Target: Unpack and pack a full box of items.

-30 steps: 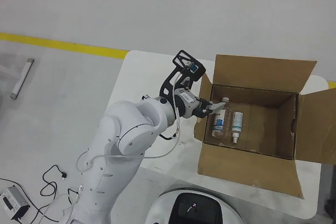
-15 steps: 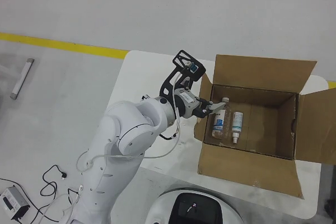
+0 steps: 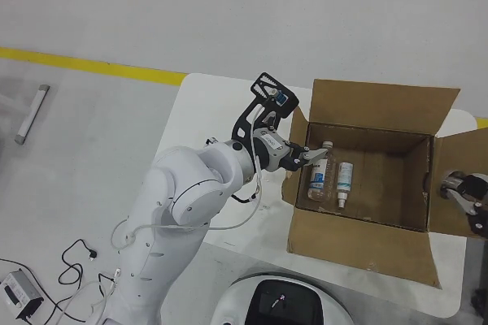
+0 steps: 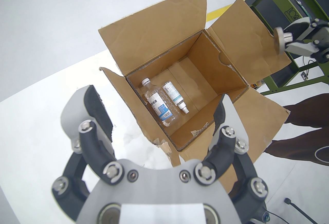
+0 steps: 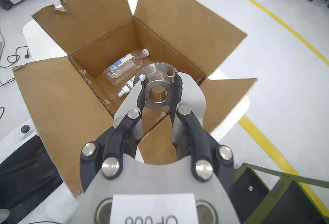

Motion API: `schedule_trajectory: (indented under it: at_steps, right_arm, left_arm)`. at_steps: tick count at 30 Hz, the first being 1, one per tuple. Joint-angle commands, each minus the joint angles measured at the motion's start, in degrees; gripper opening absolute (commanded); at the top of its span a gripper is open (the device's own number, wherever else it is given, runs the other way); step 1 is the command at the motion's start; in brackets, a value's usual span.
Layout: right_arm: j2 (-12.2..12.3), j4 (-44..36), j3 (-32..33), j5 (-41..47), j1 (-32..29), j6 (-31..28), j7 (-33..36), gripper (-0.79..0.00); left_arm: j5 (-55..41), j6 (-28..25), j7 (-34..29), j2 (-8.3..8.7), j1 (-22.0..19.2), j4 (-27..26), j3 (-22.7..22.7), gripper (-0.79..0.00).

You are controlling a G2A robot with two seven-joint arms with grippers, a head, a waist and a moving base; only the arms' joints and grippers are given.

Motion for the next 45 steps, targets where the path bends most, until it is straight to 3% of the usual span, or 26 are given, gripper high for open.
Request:
schedule_trajectory:
  at_steps: [1, 12, 17, 25, 45]
  right_arm:
    - [0.5, 0.0, -5.5, -3.5, 1.9, 1.7, 0.2, -0.785]
    - [1.5, 0.0, -33.8, -31.5, 10.9, 18.1, 5.2, -0.785]
    - [1.2, 0.0, -41.5, -39.0, 13.6, 24.6, 8.7, -0.785]
    - [0.8, 5.4, -44.8, -41.5, 17.2, 28.2, 10.3, -0.785]
    - [-0.2, 19.8, -51.0, -45.1, 24.6, 26.5, 8.5, -0.785]
  left_arm:
    - [0.0, 0.0, 0.0, 0.00, 0.0, 0.0, 0.0, 0.000]
    - [0.0, 0.0, 0.0, 0.00, 0.0, 0.0, 0.0, 0.000]
    - [0.0, 0.0, 0.0, 0.00, 0.0, 0.0, 0.0, 0.000]
    - [0.0, 0.0, 0.0, 0.00, 0.0, 0.0, 0.0, 0.000]
    - [0.0, 0.0, 0.0, 0.00, 0.0, 0.0, 0.0, 0.000]
